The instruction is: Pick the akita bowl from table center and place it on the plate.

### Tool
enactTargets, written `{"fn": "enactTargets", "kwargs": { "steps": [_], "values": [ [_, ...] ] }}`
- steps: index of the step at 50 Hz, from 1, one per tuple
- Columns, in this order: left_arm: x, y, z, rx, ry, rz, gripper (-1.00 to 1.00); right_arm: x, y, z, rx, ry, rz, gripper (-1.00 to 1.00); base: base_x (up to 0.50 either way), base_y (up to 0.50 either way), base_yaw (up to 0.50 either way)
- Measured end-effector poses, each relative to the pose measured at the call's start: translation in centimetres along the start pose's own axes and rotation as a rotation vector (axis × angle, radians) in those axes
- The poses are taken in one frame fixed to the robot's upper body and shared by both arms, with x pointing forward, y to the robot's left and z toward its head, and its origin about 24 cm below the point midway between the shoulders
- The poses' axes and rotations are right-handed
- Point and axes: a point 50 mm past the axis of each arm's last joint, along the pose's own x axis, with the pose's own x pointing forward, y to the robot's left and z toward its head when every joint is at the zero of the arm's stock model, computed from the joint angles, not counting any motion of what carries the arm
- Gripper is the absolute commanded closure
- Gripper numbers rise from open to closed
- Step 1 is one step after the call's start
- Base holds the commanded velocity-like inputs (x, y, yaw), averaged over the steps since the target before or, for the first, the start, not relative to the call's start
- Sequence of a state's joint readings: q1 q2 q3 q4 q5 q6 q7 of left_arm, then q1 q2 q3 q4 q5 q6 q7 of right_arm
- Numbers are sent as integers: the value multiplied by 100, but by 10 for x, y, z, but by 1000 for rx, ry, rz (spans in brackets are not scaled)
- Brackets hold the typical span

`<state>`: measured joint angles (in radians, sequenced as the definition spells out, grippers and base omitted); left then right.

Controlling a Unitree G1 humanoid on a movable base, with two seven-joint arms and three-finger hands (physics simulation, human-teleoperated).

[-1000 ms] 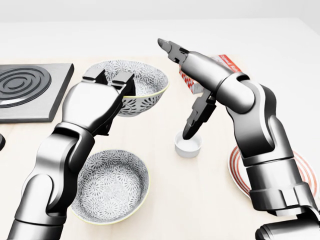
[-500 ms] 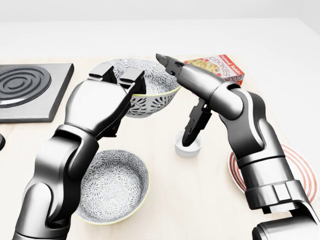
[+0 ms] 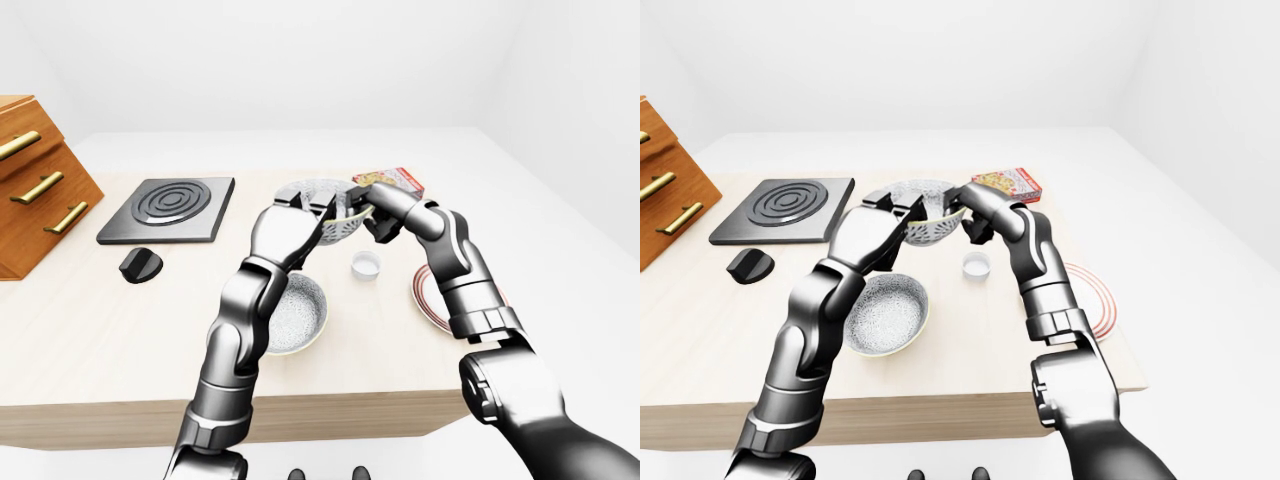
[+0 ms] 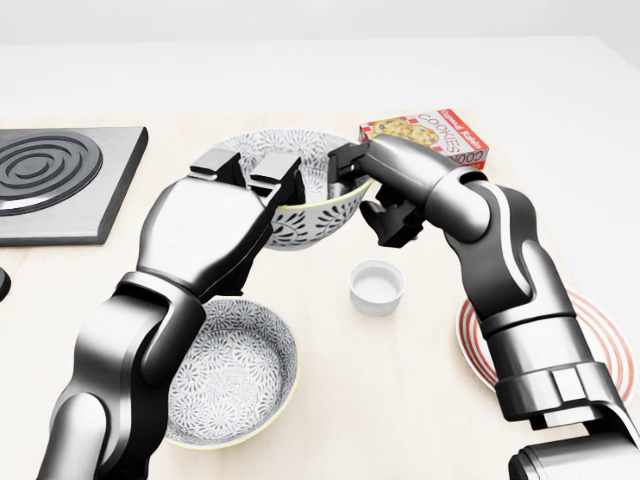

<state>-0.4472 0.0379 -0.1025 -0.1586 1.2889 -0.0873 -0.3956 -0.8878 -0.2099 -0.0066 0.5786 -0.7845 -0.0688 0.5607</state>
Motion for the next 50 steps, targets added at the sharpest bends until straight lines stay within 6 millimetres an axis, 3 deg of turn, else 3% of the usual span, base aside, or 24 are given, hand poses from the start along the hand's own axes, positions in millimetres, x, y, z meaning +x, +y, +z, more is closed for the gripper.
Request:
{"fn": "enactTargets", "kwargs": {
  "steps": [8, 14, 16, 17, 18, 20, 21, 36, 44, 50],
  "values": [
    [-1, -2, 1, -9, -4, -4, 100, -1, -1, -1, -5, 6, -5, 100, 0, 0, 0],
    [-1, -2, 0, -10, -2, 2, 59, -2, 0, -2, -14, 15, -9, 100, 0, 0, 0],
    [-1, -1, 0, -10, -2, 7, 36, -1, 1, -2, -25, 17, -4, 100, 0, 0, 0],
    [-1, -1, 0, -11, -2, 8, -18, -1, 1, -2, -30, 19, -1, 100, 0, 0, 0],
    [-1, -1, 0, -8, -1, 9, -18, -1, 2, -2, -37, 21, 0, 100, 0, 0, 0],
    [-1, -1, -1, -2, 4, 9, -61, -1, 2, -3, -44, 25, 2, 100, 0, 0, 0],
    [-1, -1, -2, 1, 6, 10, -98, -1, 3, -2, -48, 25, 6, 100, 0, 0, 0],
    [-4, 0, -7, 7, 27, 7, -100, -1, 4, -4, -120, 53, 10, 100, 0, 0, 0],
    [-14, 6, -1, -196, 12, 2, -100, -2, 5, -7, -133, 66, 7, 100, 0, 0, 0],
    [-22, 25, -3, -438, -5, 85, -100, -6, 4, -10, -151, 84, -1, 100, 0, 0, 0]
  ]
}}
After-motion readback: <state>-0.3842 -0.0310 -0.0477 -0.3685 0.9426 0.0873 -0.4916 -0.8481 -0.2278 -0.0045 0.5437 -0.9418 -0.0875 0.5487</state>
